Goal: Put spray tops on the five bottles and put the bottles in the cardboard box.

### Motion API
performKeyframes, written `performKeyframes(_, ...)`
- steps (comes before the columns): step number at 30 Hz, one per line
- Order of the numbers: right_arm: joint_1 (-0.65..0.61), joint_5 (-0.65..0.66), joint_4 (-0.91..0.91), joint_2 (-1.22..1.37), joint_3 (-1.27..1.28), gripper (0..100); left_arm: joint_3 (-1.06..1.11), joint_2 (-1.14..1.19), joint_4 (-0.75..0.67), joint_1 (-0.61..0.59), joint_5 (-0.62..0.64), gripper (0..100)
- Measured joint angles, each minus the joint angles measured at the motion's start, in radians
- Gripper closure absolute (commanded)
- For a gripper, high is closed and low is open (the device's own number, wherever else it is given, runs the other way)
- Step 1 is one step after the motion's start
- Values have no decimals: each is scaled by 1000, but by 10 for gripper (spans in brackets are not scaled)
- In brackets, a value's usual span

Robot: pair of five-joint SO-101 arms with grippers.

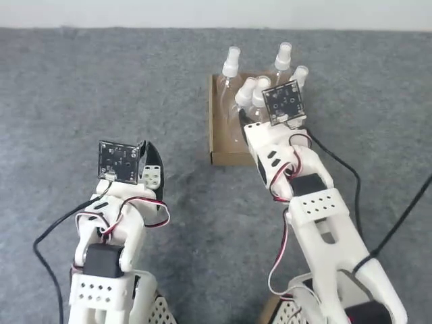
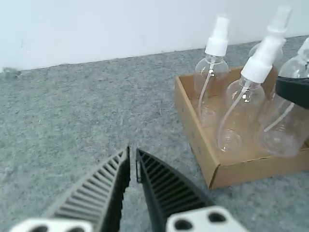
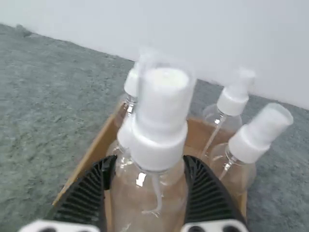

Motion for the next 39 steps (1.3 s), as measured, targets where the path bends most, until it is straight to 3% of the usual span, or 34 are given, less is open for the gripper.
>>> performKeyframes(23, 31, 0, -181, 8, 126, 992, 0, 0, 0, 2, 3, 987)
performKeyframes(39, 31, 0, -201, 9, 129, 992, 0, 0, 0, 2, 3, 987)
